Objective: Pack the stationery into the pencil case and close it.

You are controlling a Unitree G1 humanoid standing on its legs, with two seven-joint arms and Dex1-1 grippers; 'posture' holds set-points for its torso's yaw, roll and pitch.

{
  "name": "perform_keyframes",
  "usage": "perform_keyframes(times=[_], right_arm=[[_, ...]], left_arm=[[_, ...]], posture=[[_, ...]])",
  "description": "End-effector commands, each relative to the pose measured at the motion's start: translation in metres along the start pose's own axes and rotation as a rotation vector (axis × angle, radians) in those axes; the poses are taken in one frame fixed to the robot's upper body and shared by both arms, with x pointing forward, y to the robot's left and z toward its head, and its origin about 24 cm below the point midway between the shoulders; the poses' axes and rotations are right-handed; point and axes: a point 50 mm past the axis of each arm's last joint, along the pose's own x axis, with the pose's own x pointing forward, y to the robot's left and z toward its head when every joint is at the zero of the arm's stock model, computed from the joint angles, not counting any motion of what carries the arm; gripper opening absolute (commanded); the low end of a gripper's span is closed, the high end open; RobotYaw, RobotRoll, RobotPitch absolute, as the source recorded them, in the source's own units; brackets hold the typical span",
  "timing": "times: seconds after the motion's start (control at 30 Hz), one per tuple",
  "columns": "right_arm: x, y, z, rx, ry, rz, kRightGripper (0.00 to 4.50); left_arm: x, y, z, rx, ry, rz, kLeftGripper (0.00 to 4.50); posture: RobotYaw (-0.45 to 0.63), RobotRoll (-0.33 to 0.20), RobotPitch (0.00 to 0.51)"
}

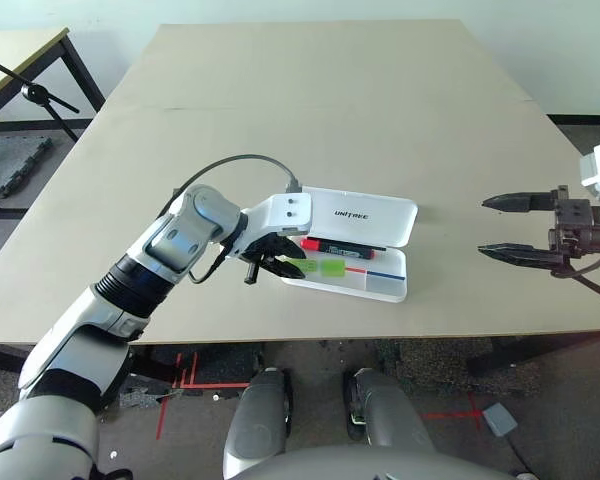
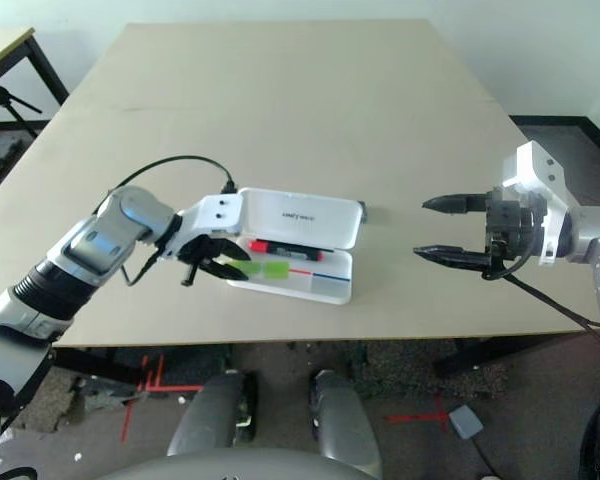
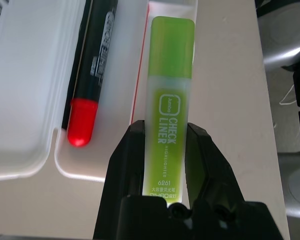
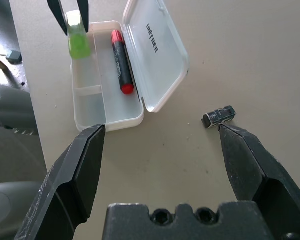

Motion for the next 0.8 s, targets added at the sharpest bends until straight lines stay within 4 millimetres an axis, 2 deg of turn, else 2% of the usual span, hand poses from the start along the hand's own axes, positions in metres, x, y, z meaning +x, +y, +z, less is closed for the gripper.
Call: perform_keyframes(times=[0.03, 0.8], right_arm=[[-0.002, -0.001, 0.005, -0.015, -0.012, -0.011, 4.5], [0.0, -0.003, 0.007, -0.017, -0.022, -0.039, 4.5]], left_arm=[[0.004, 0.002, 0.001, 0.004, 0.012, -0.009, 1.08], [0.017, 0.006, 0.005, 0.069, 0.002, -0.023, 1.08]], posture=[[0.17, 0.0, 0.09], [0.16, 0.0, 0.091]])
